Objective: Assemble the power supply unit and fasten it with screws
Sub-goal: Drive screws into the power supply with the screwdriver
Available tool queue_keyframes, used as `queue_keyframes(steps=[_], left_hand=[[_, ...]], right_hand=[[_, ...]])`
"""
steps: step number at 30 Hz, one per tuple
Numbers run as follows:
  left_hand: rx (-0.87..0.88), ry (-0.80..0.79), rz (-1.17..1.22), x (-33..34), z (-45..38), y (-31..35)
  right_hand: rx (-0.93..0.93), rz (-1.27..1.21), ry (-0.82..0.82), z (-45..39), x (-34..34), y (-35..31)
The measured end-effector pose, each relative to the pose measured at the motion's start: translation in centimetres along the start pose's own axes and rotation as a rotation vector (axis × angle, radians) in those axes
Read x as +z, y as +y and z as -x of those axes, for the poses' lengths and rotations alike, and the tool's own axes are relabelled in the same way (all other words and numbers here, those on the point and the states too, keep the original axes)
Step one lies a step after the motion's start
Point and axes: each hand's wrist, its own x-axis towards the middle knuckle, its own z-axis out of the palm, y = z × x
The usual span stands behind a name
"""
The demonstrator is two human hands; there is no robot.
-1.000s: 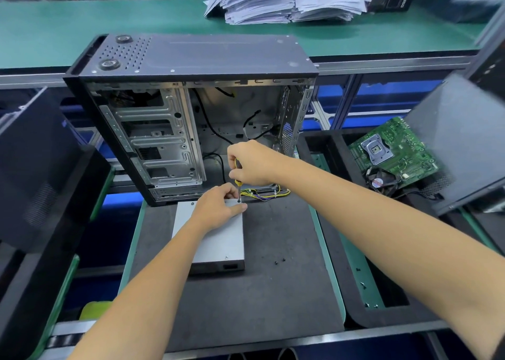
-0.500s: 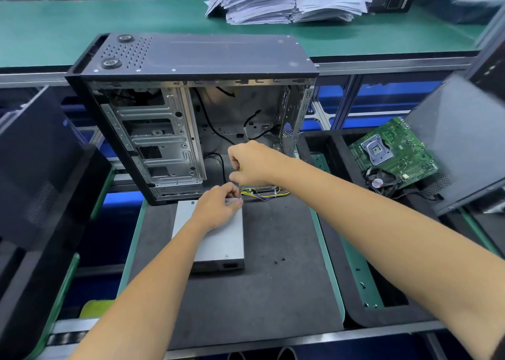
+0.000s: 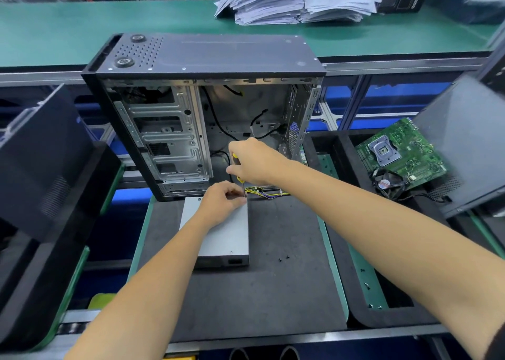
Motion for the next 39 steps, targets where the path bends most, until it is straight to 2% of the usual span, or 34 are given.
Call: queue_keyframes(steps=[11, 16, 21, 28, 32, 34, 36, 39], left_hand=[[-0.135, -0.003, -0.01, 0.5, -0.7, 0.5], [-0.111, -0.036, -0.02, 0.2, -0.6, 0.7], [-0.096, -0.007, -0.02, 0.2, -0.4, 0.2], [-0.026, 0.036, -0.049, 0.1, 0.4, 0.2], [0.18, 0.082, -0.322, 1.4, 1.6, 1.8], [0.316, -0.023, -0.386, 2.6, 2.5, 3.3], [0.414, -0.246, -0.522, 4.0, 3.3, 4.4], [0.356, -0.581, -0.754, 6.4, 4.1, 5.4]], right_hand=[[-0.028, -0.025, 0.072, 0.4, -0.7, 0.7], [-0.017, -0.074, 0.159, 0.3, -1.6, 1.0], [0.009, -0.086, 0.13, 0.5, -1.7, 1.2], [0.045, -0.092, 0.08, 1.3, -1.5, 1.3], [0.077, -0.073, 0.031, 1.8, -0.9, 2.1], [0.111, -0.019, -0.027, 2.2, -0.5, 2.7], [0.124, 0.06, -0.1, 2.5, 0.1, 3.3], [0.137, 0.095, -0.2, 3.3, 0.9, 4.0]])
